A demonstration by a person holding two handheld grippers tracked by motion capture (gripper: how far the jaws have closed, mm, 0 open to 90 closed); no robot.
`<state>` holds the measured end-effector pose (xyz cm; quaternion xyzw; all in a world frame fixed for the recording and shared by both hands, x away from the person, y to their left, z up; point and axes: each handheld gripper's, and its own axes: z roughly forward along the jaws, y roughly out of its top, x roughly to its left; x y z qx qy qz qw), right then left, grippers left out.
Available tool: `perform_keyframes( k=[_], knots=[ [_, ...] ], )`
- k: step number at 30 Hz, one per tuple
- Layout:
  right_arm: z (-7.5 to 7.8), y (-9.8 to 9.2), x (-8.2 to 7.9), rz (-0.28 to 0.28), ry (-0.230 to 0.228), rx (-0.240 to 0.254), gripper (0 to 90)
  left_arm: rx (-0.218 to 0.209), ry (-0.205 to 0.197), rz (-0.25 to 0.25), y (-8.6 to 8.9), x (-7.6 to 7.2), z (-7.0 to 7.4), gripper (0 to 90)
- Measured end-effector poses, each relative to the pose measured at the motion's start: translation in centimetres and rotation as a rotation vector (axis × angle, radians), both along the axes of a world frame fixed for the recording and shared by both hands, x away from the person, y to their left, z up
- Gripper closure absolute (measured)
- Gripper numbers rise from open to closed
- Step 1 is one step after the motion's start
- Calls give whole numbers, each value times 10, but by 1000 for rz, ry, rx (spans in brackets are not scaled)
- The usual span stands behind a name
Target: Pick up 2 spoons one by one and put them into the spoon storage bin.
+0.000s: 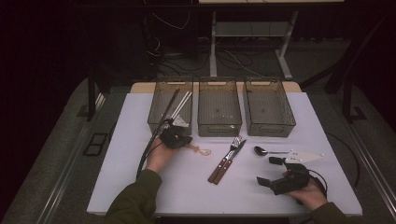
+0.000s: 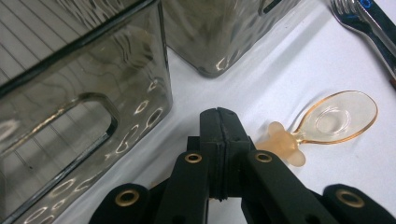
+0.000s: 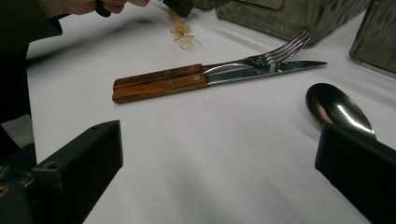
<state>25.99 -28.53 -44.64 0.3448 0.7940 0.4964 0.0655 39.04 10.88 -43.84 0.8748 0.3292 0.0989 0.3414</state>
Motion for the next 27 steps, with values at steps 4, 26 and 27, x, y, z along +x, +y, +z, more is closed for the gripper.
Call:
perform_keyframes(
  k=[4,26,27],
  knots=[
    [0,0,0,1,-4,-3,11,-17,25,7,2,1,0,896],
    [0,0,0,-1,-5,-4,11,13,-7,-62,-17,-6,1,894],
    [1,0,0,0,-7,-5,11,19,-4,-65,-18,-6,0,894]
  ],
)
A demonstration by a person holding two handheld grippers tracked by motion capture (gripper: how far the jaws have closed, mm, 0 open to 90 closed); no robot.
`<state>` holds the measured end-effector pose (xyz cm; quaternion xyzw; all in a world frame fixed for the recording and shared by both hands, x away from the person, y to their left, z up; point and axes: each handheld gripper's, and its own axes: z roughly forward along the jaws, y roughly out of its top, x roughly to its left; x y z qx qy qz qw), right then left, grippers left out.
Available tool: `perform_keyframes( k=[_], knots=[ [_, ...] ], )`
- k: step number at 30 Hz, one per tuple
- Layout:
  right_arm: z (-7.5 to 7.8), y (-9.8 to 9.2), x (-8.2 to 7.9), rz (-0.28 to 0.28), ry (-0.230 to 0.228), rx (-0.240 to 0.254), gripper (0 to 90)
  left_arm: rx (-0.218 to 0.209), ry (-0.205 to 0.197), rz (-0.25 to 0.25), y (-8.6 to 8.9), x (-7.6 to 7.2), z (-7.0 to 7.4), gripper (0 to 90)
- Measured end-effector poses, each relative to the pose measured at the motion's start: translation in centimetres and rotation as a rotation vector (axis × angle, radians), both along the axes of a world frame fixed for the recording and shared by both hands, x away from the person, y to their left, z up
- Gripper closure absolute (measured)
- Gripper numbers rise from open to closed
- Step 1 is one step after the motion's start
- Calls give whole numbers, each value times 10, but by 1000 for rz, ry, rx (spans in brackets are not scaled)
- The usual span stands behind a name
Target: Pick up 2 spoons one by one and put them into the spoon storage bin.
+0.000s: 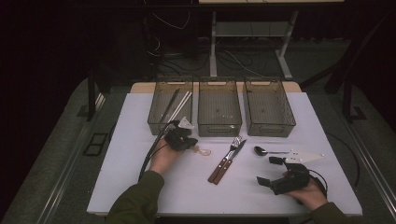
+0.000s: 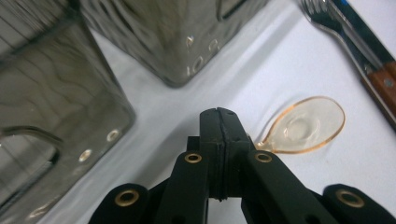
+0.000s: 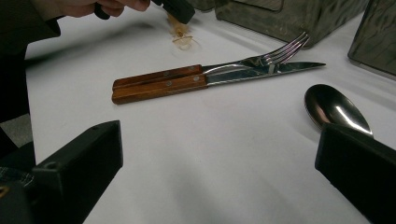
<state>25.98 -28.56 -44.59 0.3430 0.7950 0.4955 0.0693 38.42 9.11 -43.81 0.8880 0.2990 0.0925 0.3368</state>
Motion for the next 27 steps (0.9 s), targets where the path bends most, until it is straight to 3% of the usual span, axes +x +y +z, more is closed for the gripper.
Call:
perform_keyframes(
  k=[7,22,27],
  knots=[
    [0,0,0,2,-2,0,11,4,58,-6,-3,-2,1,895],
    [1,-1,0,2,1,0,11,45,90,-46,-6,-15,2,895],
    [1,-1,0,1,0,1,11,41,104,-59,-4,-20,3,896]
  ],
)
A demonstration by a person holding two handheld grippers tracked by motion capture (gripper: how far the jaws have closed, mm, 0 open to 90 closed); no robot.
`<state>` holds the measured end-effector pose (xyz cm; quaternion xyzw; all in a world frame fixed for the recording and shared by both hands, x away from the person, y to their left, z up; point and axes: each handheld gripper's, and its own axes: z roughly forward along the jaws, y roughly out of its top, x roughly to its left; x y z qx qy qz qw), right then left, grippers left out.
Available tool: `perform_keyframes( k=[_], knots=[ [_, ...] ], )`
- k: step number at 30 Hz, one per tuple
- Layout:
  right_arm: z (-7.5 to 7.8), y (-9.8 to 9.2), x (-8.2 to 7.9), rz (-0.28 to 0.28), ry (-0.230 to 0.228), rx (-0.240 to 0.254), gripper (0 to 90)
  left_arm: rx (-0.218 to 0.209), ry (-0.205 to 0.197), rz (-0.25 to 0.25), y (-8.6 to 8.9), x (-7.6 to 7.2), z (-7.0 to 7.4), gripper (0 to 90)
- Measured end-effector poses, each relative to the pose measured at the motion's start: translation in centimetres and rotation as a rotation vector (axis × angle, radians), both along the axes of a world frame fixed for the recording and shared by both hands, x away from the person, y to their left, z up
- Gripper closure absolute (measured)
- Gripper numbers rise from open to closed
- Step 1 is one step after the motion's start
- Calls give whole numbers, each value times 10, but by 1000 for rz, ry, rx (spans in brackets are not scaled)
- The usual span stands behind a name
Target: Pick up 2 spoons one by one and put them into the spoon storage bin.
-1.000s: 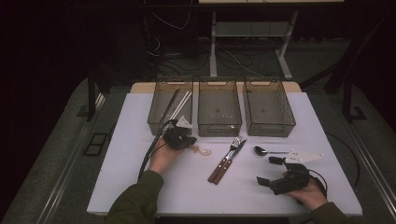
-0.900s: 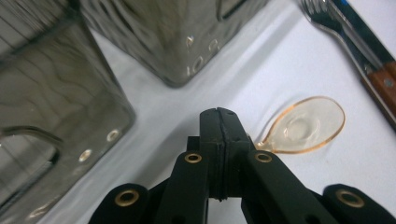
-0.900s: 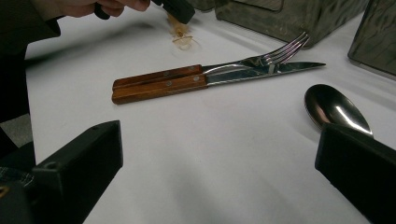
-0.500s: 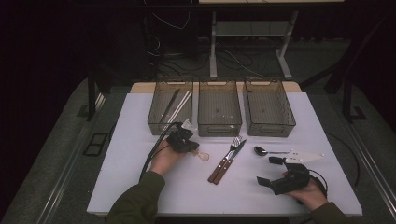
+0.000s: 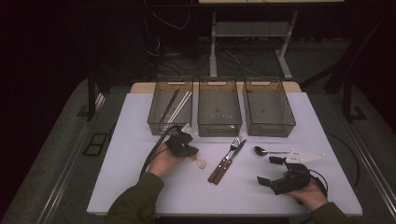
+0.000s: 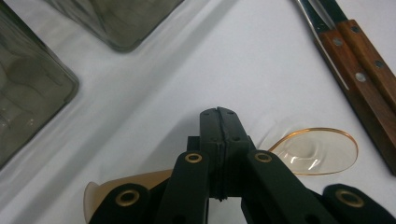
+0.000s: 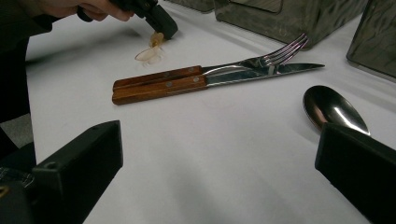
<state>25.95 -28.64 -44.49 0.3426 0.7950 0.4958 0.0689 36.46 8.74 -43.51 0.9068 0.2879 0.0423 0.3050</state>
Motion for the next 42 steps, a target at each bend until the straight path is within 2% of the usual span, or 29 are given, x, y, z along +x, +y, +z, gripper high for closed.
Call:
perform_keyframes(
  k=[8,13,20,23,25,26,30,32,35,39,42],
  knots=[
    [0,0,0,1,1,-1,11,8,-7,-19,0,-4,1,895],
    [0,0,0,1,0,-1,11,3,-43,-25,-3,-2,-1,893],
    [0,0,0,1,0,0,11,-50,-62,-13,3,-5,8,871],
    [0,0,0,-2,1,4,11,-65,-66,-26,7,-10,13,841],
    [0,0,0,-2,0,6,11,-67,-54,-52,9,-14,15,784],
    [0,-1,0,-1,-1,3,11,-66,-62,-54,9,-17,16,765],
    [0,0,0,-1,-1,3,11,-44,-80,-67,9,-25,14,656],
    [0,0,0,-1,-1,2,11,-35,-78,-69,8,-25,13,638],
    [0,0,0,-3,-1,7,11,-24,-80,-82,7,-27,14,658],
    [0,-1,0,-3,-2,4,11,-22,-75,-98,9,-35,17,796],
    [0,-1,0,-1,-3,3,11,-11,-65,-122,8,-42,12,885]
  ],
)
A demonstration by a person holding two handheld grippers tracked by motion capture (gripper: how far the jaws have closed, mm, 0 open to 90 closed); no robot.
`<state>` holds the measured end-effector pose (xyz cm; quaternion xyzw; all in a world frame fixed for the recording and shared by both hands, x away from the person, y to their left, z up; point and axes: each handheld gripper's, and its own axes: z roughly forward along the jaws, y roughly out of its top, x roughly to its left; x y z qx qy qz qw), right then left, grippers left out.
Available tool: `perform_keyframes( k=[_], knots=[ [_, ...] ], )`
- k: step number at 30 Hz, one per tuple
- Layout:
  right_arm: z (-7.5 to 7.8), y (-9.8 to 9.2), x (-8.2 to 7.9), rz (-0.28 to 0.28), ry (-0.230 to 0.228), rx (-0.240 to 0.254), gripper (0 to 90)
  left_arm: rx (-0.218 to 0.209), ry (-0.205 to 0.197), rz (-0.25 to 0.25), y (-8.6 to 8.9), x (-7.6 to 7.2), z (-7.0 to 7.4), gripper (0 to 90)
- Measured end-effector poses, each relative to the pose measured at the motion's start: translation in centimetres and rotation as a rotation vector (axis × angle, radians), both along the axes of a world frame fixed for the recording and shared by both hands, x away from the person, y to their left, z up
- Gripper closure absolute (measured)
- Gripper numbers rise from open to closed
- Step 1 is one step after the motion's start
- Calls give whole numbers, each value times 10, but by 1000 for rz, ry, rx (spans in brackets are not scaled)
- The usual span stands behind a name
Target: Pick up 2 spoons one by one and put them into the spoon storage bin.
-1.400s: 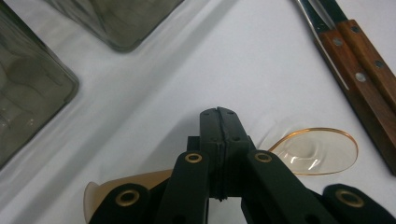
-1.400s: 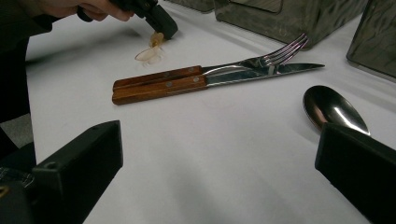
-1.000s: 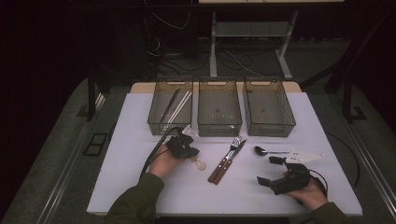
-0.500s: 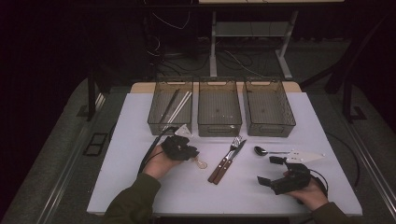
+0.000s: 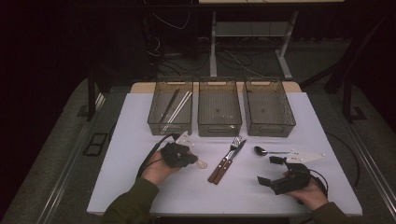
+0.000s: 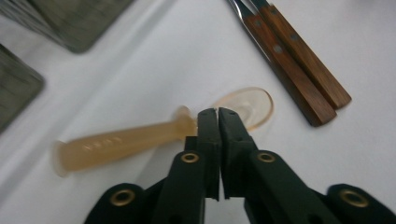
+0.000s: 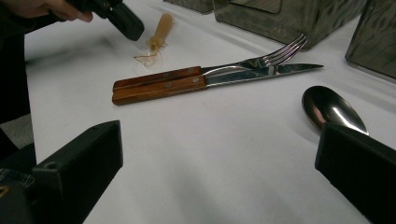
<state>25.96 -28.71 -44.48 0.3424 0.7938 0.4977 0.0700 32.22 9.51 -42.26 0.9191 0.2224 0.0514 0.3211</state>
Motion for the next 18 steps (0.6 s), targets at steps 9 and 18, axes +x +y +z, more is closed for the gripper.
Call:
perform_keyframes(
  k=[9,18],
  knots=[
    [0,1,0,-3,1,2,11,6,0,15,-14,8,-14,893],
    [0,0,0,-2,-2,0,11,-7,-18,44,-30,26,-17,893]
  ],
)
